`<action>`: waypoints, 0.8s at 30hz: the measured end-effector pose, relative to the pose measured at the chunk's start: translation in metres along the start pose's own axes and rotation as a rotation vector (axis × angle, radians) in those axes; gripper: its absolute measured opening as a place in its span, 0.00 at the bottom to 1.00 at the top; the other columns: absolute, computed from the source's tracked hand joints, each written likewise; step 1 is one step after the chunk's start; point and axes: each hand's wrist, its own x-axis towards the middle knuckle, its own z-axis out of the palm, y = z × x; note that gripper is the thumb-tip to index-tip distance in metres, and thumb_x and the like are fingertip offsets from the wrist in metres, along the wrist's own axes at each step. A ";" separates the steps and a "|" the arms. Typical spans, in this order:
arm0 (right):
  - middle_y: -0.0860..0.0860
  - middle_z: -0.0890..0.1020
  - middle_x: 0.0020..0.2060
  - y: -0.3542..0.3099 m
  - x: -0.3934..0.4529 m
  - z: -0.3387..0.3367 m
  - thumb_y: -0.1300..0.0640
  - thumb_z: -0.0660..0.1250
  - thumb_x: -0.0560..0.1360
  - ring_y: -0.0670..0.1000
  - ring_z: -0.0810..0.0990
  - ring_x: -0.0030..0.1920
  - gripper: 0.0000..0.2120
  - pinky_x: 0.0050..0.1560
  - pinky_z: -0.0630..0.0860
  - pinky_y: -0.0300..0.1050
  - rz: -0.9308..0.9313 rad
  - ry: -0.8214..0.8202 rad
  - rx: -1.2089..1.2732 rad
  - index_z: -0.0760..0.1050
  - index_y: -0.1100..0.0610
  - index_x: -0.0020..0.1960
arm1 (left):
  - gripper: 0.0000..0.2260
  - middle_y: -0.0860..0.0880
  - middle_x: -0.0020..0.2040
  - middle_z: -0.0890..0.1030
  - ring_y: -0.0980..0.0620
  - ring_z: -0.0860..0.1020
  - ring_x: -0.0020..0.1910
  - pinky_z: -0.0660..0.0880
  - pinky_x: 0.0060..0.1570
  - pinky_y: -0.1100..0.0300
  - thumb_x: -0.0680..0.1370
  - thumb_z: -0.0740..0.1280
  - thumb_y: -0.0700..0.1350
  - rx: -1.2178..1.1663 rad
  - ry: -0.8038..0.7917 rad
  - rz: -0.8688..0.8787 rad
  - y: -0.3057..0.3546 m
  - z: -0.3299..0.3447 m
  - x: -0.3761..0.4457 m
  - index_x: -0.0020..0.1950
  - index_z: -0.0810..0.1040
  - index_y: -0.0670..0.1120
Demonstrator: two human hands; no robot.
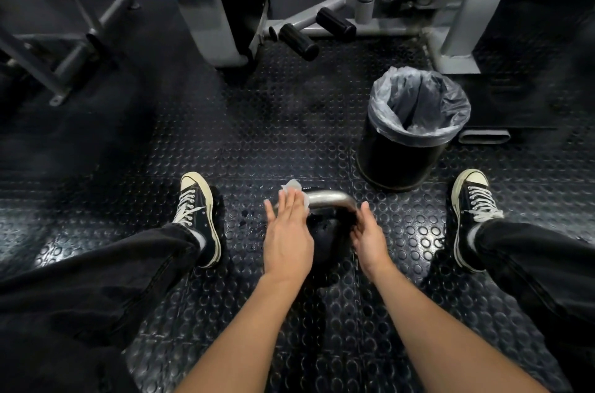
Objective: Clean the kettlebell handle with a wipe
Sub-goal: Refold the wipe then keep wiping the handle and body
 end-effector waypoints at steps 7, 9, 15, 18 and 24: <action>0.39 0.87 0.48 0.002 0.003 0.000 0.35 0.53 0.82 0.43 0.81 0.57 0.22 0.66 0.71 0.47 -0.014 0.014 0.011 0.85 0.35 0.45 | 0.22 0.47 0.79 0.56 0.53 0.44 0.76 0.44 0.79 0.51 0.85 0.53 0.42 -0.199 0.074 -0.200 0.013 0.001 -0.033 0.79 0.58 0.41; 0.40 0.87 0.47 0.001 0.002 0.001 0.37 0.53 0.83 0.41 0.82 0.54 0.23 0.65 0.72 0.46 -0.007 0.012 0.033 0.86 0.36 0.44 | 0.22 0.46 0.79 0.59 0.54 0.46 0.75 0.44 0.78 0.52 0.84 0.54 0.41 -0.269 0.096 -0.283 0.034 0.003 -0.037 0.79 0.59 0.40; 0.52 0.86 0.58 -0.004 0.002 0.000 0.34 0.59 0.79 0.51 0.82 0.61 0.27 0.70 0.71 0.53 -0.001 -0.004 0.136 0.84 0.54 0.58 | 0.23 0.43 0.77 0.66 0.39 0.59 0.78 0.62 0.74 0.47 0.86 0.49 0.49 -0.649 0.061 -0.740 0.090 -0.016 -0.005 0.80 0.60 0.43; 0.51 0.85 0.59 -0.007 -0.002 0.002 0.35 0.58 0.80 0.48 0.82 0.63 0.28 0.69 0.71 0.50 0.003 -0.029 0.125 0.81 0.55 0.63 | 0.18 0.38 0.64 0.78 0.38 0.76 0.64 0.73 0.57 0.53 0.86 0.51 0.47 -0.807 0.121 -0.986 0.098 -0.031 0.014 0.69 0.73 0.40; 0.40 0.87 0.43 -0.007 -0.002 0.003 0.43 0.52 0.85 0.35 0.84 0.45 0.20 0.45 0.76 0.32 0.018 -0.033 0.141 0.80 0.51 0.52 | 0.15 0.39 0.57 0.81 0.42 0.78 0.51 0.72 0.45 0.56 0.85 0.55 0.43 -1.128 0.161 -1.304 0.076 -0.046 0.040 0.63 0.75 0.36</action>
